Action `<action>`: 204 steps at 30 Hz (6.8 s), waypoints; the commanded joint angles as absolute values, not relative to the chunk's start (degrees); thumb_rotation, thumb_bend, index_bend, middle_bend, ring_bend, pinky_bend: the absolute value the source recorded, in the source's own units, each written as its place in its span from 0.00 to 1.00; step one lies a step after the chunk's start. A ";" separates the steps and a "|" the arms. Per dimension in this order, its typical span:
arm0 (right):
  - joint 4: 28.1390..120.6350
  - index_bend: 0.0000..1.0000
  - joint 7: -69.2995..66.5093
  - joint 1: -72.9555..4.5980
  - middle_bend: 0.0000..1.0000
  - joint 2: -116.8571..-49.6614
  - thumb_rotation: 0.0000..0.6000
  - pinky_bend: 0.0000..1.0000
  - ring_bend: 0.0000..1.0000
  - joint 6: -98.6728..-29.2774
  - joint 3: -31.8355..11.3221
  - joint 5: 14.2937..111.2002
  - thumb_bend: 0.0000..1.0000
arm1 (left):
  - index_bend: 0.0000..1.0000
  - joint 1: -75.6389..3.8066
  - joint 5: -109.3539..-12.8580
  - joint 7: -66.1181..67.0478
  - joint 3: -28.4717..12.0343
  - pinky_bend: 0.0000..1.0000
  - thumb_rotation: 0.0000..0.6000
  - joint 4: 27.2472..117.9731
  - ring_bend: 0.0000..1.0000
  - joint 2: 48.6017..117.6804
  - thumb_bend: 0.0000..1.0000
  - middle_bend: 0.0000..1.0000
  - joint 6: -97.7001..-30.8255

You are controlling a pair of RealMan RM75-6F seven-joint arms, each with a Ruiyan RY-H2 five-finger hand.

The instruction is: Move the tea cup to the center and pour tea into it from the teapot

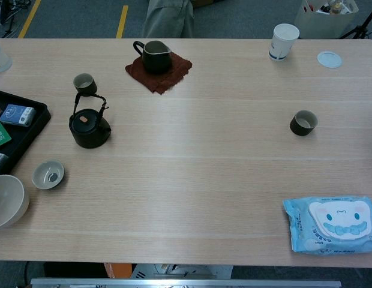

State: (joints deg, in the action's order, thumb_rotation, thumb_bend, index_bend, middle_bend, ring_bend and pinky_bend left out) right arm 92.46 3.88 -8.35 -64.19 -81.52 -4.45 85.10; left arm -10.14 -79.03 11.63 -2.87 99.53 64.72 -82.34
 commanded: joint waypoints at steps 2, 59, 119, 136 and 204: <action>92.57 0.31 3.81 -8.60 0.36 -63.97 1.00 0.38 0.30 -81.32 -4.69 85.01 0.33 | 0.30 -10.55 -78.89 11.43 -3.07 0.12 0.49 99.28 0.23 64.78 0.17 0.30 -81.31; 92.09 0.31 3.26 -10.31 0.36 -62.61 1.00 0.38 0.30 -80.32 -6.35 82.45 0.33 | 0.35 -40.56 -64.18 4.03 -7.27 0.07 0.07 72.43 0.19 84.34 0.15 0.38 -40.57; 91.68 0.31 1.49 -8.61 0.36 -62.69 1.00 0.38 0.30 -83.06 -5.90 84.10 0.33 | 0.13 -31.00 -74.74 11.90 0.01 0.07 1.00 90.29 0.15 75.80 0.15 0.22 -54.75; 91.27 0.31 0.92 -8.01 0.36 -62.66 1.00 0.38 0.30 -83.28 -5.84 83.85 0.33 | 0.15 -32.05 -71.21 15.43 -1.75 0.07 1.00 88.33 0.15 77.67 0.15 0.23 -54.21; 90.87 0.31 -0.07 -7.04 0.36 -62.26 1.00 0.38 0.30 -83.60 -5.49 84.23 0.33 | 0.47 -26.53 -72.10 18.54 2.12 0.07 1.00 90.16 0.36 80.71 0.15 0.49 -58.52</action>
